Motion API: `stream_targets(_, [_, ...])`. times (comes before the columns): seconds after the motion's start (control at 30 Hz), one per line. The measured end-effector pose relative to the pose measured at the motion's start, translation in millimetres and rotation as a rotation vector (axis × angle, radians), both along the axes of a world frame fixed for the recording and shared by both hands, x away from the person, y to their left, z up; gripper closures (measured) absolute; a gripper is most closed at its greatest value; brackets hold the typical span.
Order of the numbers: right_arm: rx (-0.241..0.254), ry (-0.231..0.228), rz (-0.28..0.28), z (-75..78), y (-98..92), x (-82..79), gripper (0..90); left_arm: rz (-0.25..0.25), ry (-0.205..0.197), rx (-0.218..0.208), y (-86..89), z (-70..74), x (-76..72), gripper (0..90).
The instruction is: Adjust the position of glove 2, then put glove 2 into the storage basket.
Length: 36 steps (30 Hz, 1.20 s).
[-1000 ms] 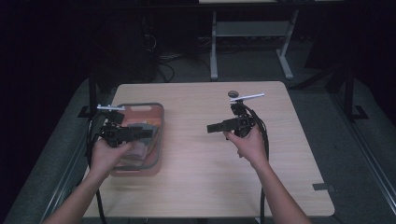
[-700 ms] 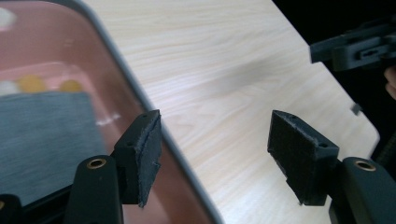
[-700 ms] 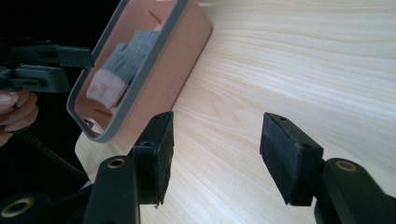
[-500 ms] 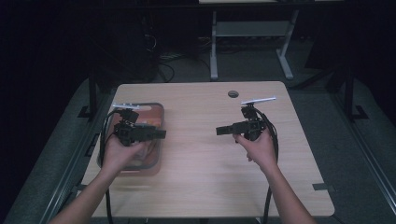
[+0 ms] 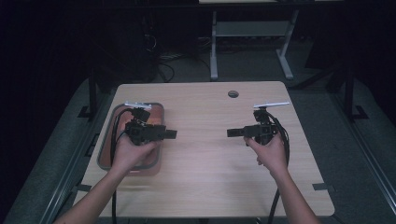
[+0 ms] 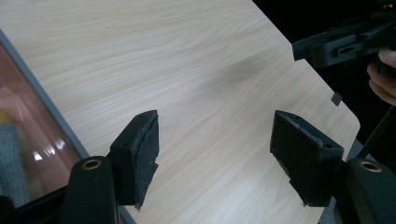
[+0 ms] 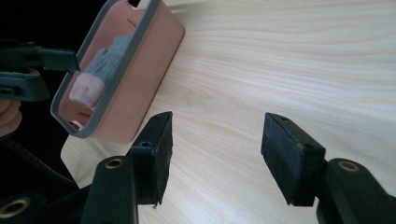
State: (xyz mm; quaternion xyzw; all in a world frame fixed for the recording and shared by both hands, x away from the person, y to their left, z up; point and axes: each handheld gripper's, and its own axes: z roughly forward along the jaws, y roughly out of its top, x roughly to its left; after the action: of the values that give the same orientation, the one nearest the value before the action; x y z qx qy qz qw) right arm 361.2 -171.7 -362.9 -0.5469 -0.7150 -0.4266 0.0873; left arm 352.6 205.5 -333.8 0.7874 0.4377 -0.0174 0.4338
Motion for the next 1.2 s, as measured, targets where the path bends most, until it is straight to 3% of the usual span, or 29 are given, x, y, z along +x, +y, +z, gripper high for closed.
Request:
stream_targets(0.6, [0.010, -0.002, -0.048, -2.0, -28.9, -7.2, 41.9, -0.065, 0.004, -0.005, -35.1, -3.4, 0.5, 32.2])
stream_targets(1.03, [-0.002, 0.001, -0.108, -14.3, -63.6, -20.2, 41.1, -0.103, 0.002, -0.010, -51.4, -7.6, -6.1, 31.3])
stream_targets(1.2, [-0.010, -0.003, -0.124, -19.2, -73.1, -24.5, 39.6, -0.126, 0.003, -0.011, -65.0, -12.0, -9.4, 30.4])
